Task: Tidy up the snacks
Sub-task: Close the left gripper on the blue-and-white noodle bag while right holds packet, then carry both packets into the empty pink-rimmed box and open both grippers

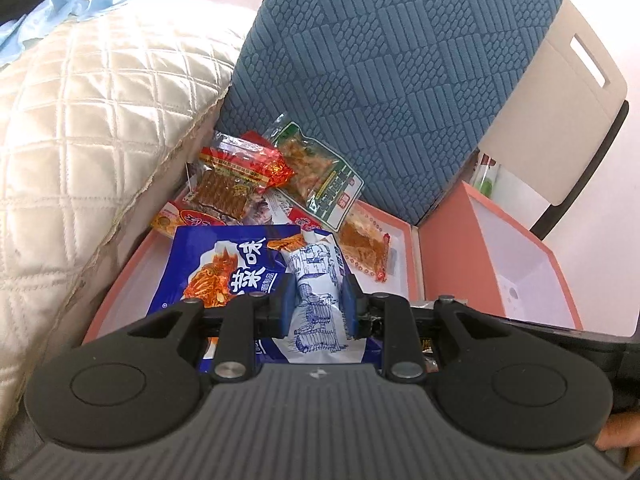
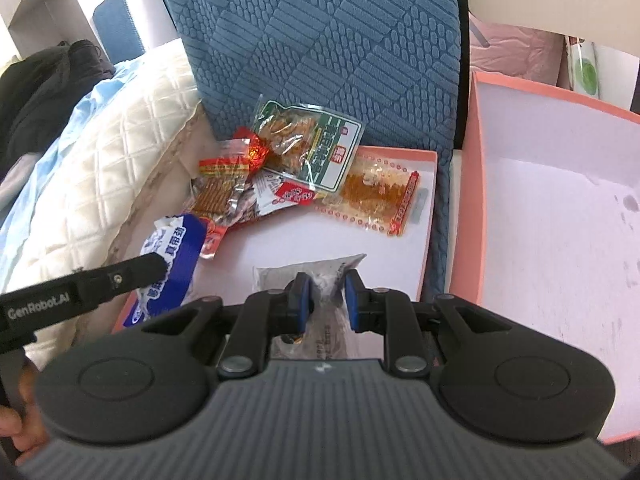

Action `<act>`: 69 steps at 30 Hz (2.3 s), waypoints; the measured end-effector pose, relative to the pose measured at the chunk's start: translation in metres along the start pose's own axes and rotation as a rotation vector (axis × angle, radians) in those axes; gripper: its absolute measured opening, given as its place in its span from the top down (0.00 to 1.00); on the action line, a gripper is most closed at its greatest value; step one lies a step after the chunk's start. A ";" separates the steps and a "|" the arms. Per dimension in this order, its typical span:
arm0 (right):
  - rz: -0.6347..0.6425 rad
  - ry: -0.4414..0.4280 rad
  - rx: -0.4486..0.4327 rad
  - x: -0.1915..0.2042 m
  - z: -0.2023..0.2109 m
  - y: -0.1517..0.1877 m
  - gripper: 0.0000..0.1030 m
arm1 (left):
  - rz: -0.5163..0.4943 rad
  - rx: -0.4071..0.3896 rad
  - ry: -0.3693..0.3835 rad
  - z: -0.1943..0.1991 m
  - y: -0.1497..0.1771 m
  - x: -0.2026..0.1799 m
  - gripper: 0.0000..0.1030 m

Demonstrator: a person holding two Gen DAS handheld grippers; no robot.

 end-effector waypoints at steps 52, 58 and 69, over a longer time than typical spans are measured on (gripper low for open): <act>-0.048 0.125 -0.326 -0.092 0.236 -0.075 0.79 | -0.234 -0.103 0.239 0.112 -0.062 -0.258 0.72; -0.103 0.165 -0.276 -0.130 0.224 -0.057 0.79 | -0.263 -0.027 0.246 0.073 -0.037 -0.285 0.72; -0.200 0.206 -0.159 -0.188 0.181 -0.024 0.79 | -0.310 0.115 0.239 0.002 -0.004 -0.315 0.72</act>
Point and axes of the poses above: each gripper's, at about its wrist camera, not at the fingertips, and z roughly against the way its jaws point, x to its left, y to its underside, the point moved 2 cm from there along -z, roughly the way its jaws point, and after that the axes turned 11 degrees about -y, right-handed, at the moved point
